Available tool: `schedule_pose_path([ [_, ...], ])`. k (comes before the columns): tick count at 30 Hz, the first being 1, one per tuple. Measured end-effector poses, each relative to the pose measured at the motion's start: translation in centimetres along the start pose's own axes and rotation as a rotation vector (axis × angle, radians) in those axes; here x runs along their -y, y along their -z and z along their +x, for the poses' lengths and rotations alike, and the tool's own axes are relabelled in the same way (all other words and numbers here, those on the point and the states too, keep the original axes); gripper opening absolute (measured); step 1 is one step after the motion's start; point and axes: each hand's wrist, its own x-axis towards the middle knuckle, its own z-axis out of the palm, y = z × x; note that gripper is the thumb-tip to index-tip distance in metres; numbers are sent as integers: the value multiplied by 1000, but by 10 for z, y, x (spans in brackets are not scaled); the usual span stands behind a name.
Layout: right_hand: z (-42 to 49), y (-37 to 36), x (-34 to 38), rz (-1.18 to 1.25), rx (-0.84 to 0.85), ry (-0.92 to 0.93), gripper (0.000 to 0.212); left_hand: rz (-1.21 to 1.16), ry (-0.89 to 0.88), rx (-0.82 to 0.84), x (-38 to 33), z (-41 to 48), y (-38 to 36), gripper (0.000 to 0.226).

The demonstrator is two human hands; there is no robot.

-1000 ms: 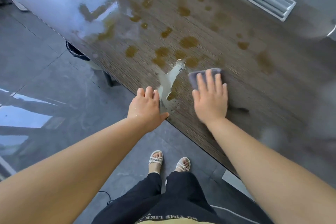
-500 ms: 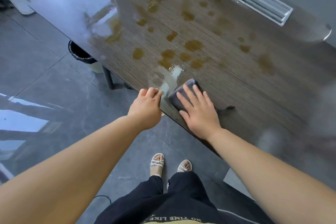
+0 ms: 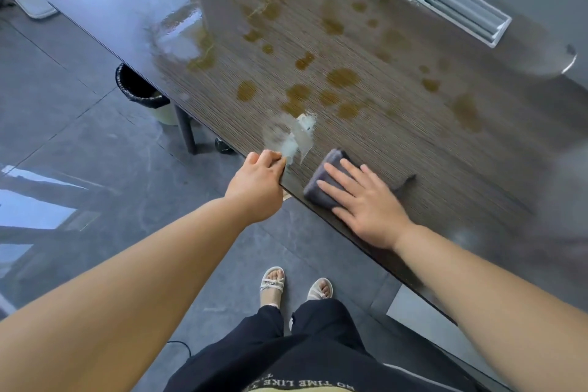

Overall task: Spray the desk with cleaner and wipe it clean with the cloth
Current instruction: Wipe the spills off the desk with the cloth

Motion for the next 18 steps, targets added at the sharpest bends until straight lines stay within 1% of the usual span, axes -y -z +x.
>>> schedule_pose_path([
  [1, -7, -1, -14, -32, -13, -6, 51, -6, -1, -1, 0, 0, 0, 51],
  [2, -11, 0, -24, -38, -30, -102, 52, -11, -1, -2, 0, 0, 0, 50],
  [5, 10, 4, -12, 34, -45, -633, 53, -17, 6, -6, -1, -1, -1, 49],
  [6, 20, 3, 4, 40, -58, -704, 54, -16, 8, -7, -1, 0, -1, 50],
  [7, 27, 3, 22, 44, -79, -664, 54, -15, 13, -7, -2, -1, -2, 51],
  [8, 29, 4, 36, 52, -89, -538, 54, -15, 18, -12, -1, 0, -2, 50],
  [9, 22, 0, 44, 46, -82, -365, 53, -17, 21, -14, 0, 0, -3, 49],
  [11, -6, -8, 32, 17, -67, -52, 49, -19, 23, -16, 0, 1, -3, 49],
  [12, -21, -8, 19, 14, -52, 38, 47, -21, 24, -12, 0, 1, -3, 49],
  [13, -33, -7, 4, -4, -46, 89, 46, -24, 27, -7, -1, 0, -3, 49],
  [14, -42, -8, -10, -28, -62, 78, 46, -28, 29, -5, -2, 0, -4, 49],
  [15, -46, -6, -18, -30, -71, -8, 47, -33, 35, -8, -3, 0, -5, 49],
  [16, -42, -4, -18, -14, -71, -179, 50, -43, 44, -19, -4, 0, -6, 48],
  [18, -18, -3, 5, 66, -126, -599, 57, -69, 70, -38, -6, 0, -8, 46],
])
